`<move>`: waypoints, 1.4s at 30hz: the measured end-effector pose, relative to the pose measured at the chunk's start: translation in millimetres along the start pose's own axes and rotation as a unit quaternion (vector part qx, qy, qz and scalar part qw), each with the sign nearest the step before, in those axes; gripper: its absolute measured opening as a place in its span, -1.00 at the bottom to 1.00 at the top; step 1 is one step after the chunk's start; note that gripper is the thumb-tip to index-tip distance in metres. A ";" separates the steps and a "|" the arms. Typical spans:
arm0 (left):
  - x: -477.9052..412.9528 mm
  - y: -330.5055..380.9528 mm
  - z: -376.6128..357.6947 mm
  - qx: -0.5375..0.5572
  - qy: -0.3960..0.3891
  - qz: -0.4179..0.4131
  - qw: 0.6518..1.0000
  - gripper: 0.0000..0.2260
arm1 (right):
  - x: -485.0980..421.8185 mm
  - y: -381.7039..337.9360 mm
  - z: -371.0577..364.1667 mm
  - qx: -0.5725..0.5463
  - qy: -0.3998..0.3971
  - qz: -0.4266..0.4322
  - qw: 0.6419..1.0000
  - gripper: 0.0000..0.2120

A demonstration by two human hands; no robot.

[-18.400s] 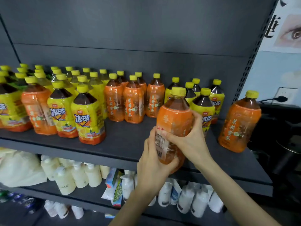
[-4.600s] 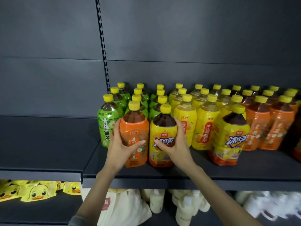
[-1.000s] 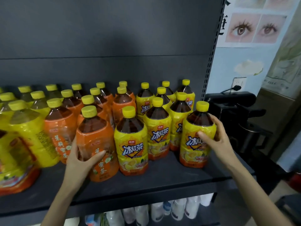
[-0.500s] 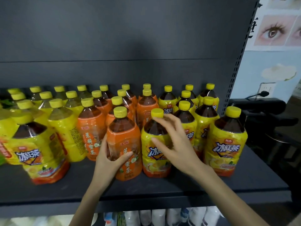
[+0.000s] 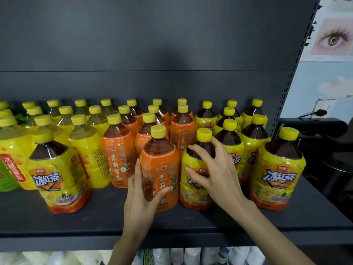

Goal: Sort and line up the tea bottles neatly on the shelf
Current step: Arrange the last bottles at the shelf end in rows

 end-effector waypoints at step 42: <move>-46.7 2.8 -69.1 -0.405 0.012 -0.447 0.798 -0.06 | 21.5 30.2 24.2 0.003 0.057 0.015 0.998 -0.46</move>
Point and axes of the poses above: each hand's wrist, its own x-axis away from the middle knuckle, its own z-axis out of the back of the hand, y = z × x, the point moved 4 cm from there along -x, towards the middle knuckle, and after that the axes turned 5 degrees about y, right-handed, at the moved point
